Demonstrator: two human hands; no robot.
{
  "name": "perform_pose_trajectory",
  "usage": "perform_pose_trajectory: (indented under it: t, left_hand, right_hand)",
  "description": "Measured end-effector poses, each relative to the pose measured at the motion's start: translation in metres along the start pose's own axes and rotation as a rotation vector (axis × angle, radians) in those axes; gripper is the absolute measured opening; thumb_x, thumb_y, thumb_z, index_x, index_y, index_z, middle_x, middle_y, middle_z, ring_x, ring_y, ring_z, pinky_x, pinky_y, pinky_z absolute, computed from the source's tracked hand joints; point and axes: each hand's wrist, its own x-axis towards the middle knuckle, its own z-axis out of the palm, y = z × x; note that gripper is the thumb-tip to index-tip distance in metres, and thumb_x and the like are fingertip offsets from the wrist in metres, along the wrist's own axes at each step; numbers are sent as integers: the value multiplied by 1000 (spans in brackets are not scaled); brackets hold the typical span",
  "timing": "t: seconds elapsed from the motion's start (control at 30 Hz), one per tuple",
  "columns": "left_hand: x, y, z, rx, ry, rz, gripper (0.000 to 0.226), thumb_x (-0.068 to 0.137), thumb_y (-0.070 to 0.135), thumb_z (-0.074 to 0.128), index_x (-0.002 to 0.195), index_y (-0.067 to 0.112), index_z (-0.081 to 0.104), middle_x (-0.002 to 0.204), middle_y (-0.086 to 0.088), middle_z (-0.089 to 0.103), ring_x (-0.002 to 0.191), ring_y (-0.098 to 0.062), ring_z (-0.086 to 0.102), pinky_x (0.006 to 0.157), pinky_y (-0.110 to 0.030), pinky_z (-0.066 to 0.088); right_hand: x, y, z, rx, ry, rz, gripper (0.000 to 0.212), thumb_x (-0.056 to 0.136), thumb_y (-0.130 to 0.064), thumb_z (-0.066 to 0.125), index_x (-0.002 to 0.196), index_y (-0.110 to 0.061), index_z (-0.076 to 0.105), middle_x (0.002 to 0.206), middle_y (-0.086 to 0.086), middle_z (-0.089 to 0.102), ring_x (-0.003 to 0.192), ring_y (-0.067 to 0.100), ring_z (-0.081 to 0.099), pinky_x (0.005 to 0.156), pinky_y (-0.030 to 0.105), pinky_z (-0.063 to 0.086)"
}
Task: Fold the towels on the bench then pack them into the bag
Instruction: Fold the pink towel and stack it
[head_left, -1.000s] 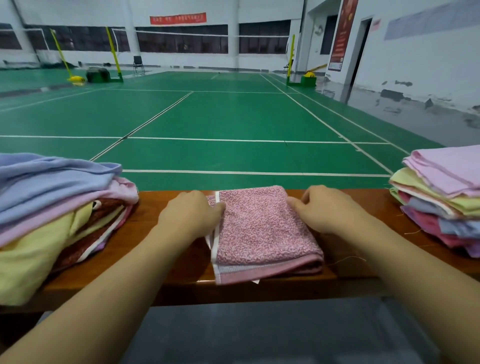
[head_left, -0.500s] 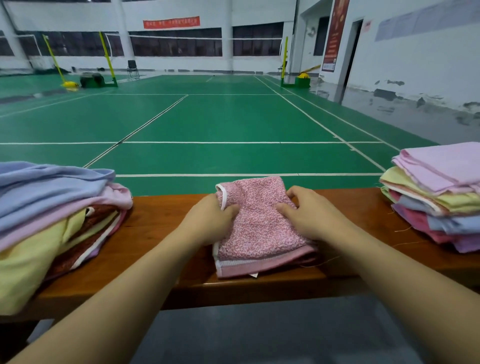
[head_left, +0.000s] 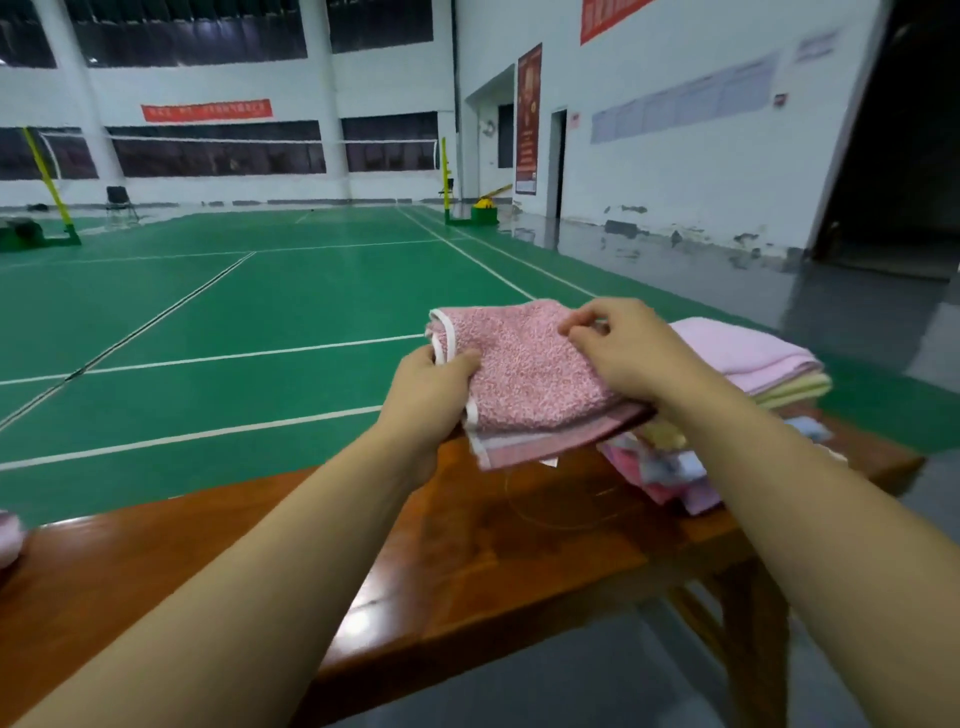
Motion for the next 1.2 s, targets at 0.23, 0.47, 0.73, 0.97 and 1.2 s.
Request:
perform_pose_trajectory:
  t: [0.23,0.47,0.73,0.97,1.2]
  left_hand:
    - [54,37,113,-14,-92,64,22,98,25,64,112,8,65,107,-14,73,98,-34,71,87,-52,60]
    - [54,-4,188,772,-53,204,72,101,43,53,160,19,19,167,-10,6,151,-36,10,119,-52,21]
    - [70,-23,186,802,-255,268,71,99,61,16,152,22,41,161,-5,36,149,-29,29,120,-55,24]
    - [62,3,141,776,-160,238,71,105,60,23,162,21,10,170,-9,-5,157,-28,-2,126,-50,7]
    - [49,-1,29,964,123,223,77,102,64,26,162,19,12,170,-6,2,156,-26,7,122,-56,18]
  right_hand:
    - [33,36,-102,-410,110,22,38,94,-48,65,114,-17,72,120,4,70,112,26,62,98,37,48]
    - [57,140,-102,-611,-251,214,64,104,-60,27,152,-22,45,163,12,31,152,27,26,123,42,23]
    - [54,157,-99,-537,-158,122,65,103,-63,24,153,-26,43,162,3,37,147,24,35,121,41,28]
    - [60,95,-110,-652,-13,-104,68,100,-66,28,157,-28,33,165,-2,29,150,22,31,122,47,27]
    - [59,-2,-1,-616,-50,-426,62,103,-60,32,158,-32,30,166,-6,26,151,16,28,119,37,26]
